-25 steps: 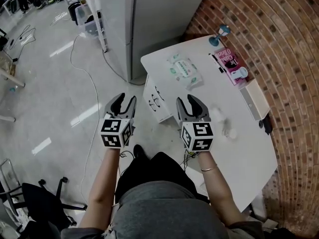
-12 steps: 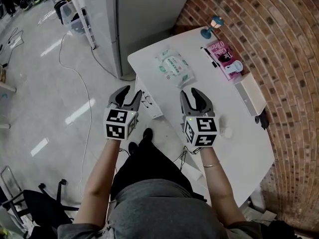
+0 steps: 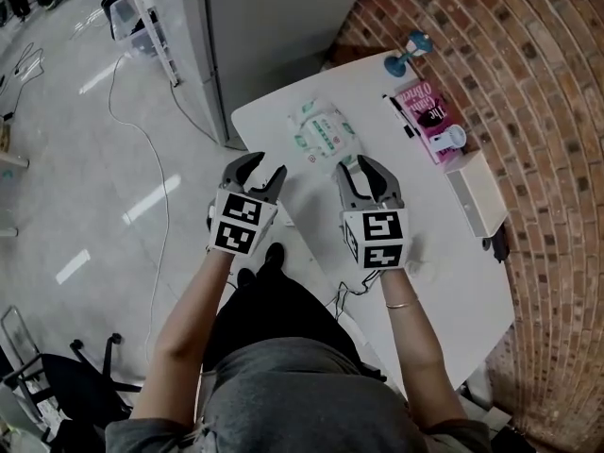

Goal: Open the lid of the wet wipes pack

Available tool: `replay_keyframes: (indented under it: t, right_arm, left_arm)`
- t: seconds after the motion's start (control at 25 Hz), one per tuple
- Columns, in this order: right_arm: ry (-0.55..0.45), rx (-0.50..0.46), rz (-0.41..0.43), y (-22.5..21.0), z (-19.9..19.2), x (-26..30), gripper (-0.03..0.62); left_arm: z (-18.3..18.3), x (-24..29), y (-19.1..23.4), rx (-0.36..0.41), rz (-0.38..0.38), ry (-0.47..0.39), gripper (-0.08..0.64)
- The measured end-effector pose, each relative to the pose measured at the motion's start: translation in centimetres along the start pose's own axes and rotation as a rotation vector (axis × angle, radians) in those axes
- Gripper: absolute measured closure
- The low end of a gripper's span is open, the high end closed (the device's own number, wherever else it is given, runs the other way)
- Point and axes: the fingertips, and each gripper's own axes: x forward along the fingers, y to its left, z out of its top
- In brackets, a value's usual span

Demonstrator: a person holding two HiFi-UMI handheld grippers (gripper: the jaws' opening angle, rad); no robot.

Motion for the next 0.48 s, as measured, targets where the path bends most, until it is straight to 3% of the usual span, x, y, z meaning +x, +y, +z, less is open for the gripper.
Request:
replay_keyframes:
  t: [0.48]
  right_arm:
    - [0.053,-0.043,0.093,-1.5,-0.9,3.5,0.445]
  left_arm:
    - [0.6,6.1,-2.2,0.114,-0.054,0.097,0.379]
